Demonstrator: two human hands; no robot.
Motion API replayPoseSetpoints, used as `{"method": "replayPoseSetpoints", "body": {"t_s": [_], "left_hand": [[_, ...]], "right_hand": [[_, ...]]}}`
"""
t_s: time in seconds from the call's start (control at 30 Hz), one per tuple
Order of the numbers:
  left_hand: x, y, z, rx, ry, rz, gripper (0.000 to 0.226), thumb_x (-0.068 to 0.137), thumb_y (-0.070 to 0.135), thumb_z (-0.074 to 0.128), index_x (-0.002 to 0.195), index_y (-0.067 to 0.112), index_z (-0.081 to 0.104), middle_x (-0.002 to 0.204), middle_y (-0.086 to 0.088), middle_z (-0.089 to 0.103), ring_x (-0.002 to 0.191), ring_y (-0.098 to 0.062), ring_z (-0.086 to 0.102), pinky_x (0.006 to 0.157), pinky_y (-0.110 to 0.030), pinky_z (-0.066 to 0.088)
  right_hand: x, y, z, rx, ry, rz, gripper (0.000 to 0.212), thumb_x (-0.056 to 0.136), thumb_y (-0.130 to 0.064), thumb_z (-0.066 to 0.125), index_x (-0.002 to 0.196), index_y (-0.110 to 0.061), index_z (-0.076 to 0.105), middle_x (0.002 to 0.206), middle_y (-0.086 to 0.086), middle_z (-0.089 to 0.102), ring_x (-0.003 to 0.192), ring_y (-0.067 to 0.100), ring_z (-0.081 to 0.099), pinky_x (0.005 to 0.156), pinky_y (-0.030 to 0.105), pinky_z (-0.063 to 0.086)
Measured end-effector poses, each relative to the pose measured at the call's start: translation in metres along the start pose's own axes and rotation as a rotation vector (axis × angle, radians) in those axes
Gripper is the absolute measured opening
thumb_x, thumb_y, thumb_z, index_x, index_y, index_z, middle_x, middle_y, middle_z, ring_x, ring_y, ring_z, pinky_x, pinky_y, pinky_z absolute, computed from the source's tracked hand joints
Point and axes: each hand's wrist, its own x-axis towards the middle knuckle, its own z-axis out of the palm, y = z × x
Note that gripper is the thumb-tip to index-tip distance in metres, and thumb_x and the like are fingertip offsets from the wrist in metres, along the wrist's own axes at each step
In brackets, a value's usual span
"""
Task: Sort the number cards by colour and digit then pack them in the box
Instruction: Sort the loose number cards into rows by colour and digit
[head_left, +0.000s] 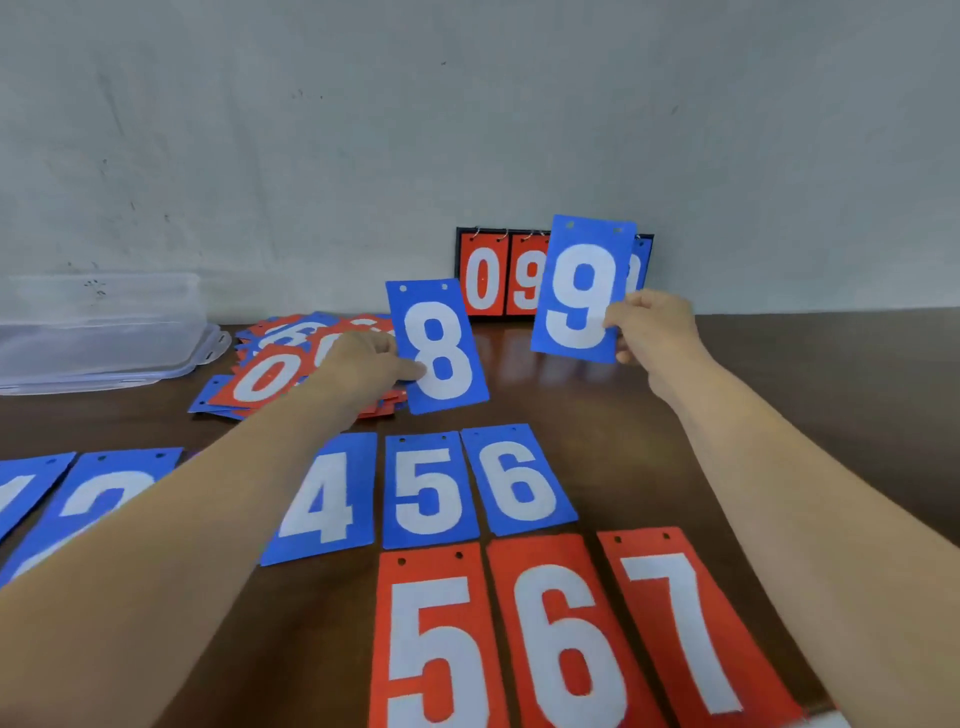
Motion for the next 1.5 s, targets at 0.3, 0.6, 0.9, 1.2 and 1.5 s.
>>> {"method": "replayPoseSetpoints", "body": {"t_s": [0.3,0.6,0.9,1.2,1.5], "left_hand": [[-0.044,0.044,0.119,-0.073,-0.177,-0.008,0.012,0.084,0.007,0.072,0.089,0.000,0.063,0.090,-0.006,0.072,0.066,-0.005,0.065,0.051,-0.012,0.049],[-0.063,0.036,0.220,0.131,-0.080,-0.025,0.028,0.080,0.009,0.075,0.102,-0.003,0.064,0.099,-0.015,0.071,0.091,-0.026,0.068,0.084,-0.040,0.057],[-0.068,0.035,0.245,0.490,-0.034,-0.013,0.029,0.081,0.025,0.074,0.099,0.008,0.059,0.092,-0.008,0.065,0.076,-0.019,0.059,0.061,-0.030,0.048],[-0.067,0.034,0.246,0.488,-0.014,0.010,0.044,0.086,0.024,0.067,0.125,0.013,0.050,0.096,-0.001,0.057,0.088,-0.019,0.057,0.082,-0.036,0.051],[-0.073,0.035,0.252,0.760,-0.125,0.181,0.059,0.084,0.054,0.063,0.137,0.030,0.051,0.142,0.003,0.046,0.131,-0.022,0.040,0.105,-0.042,0.029]], "right_hand": [[0.004,0.045,-0.123,-0.143,-0.101,0.119,0.013,0.090,-0.012,0.061,0.078,-0.011,0.063,0.072,0.005,0.061,0.056,0.015,0.046,0.046,0.023,0.035],[0.020,0.099,-0.179,-0.291,-0.161,0.166,0.008,0.089,-0.008,0.064,0.084,-0.003,0.066,0.081,0.014,0.067,0.055,0.018,0.049,0.049,0.025,0.039],[0.033,0.152,-0.182,-0.777,-0.142,0.124,0.011,0.087,-0.023,0.065,0.083,-0.014,0.063,0.086,0.004,0.065,0.083,0.022,0.063,0.066,0.033,0.050],[0.028,0.158,-0.181,-0.830,-0.142,0.035,0.018,0.090,-0.023,0.061,0.075,-0.014,0.063,0.078,0.003,0.067,0.076,0.020,0.066,0.065,0.034,0.055],[0.014,0.155,-0.177,-0.826,-0.418,-0.125,0.043,0.086,-0.041,0.067,0.126,-0.028,0.060,0.129,-0.002,0.052,0.118,0.019,0.049,0.094,0.039,0.047]]}}
